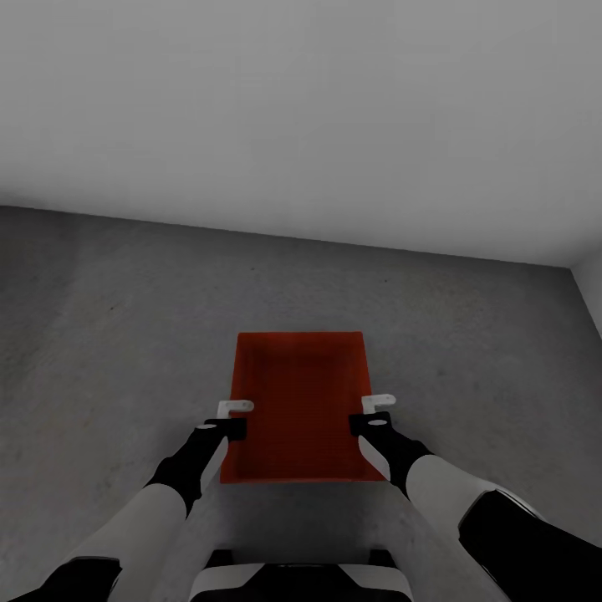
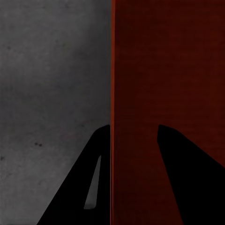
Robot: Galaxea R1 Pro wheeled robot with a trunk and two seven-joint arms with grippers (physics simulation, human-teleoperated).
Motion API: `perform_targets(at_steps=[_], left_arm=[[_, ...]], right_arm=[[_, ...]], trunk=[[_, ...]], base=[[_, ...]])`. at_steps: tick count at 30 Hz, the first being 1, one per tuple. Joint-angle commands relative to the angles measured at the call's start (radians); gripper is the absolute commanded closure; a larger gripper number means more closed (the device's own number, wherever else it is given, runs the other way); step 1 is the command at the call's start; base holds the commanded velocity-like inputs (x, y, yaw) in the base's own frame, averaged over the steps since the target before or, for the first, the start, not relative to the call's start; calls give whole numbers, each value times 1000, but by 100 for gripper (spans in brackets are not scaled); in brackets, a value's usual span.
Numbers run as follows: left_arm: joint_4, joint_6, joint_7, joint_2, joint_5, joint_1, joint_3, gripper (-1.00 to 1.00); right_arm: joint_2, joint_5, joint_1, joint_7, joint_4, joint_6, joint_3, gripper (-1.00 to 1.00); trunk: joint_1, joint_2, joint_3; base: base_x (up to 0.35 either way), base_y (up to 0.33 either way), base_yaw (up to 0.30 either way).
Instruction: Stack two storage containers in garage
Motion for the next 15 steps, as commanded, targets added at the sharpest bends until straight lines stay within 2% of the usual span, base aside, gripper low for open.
perform_targets(at_steps=[1,15], left_arm=[[18,35,1,0,25,1,-11,100],[18,34,1,1,25,1,-11,100]], right_arm=[[-21,34,-2,-23,-4,8,-20,100],[-21,34,-2,-23,-4,8,-20,100]], trunk=[[0,0,0],[0,0,0]], base=[[0,0,0],[0,-32,0]])
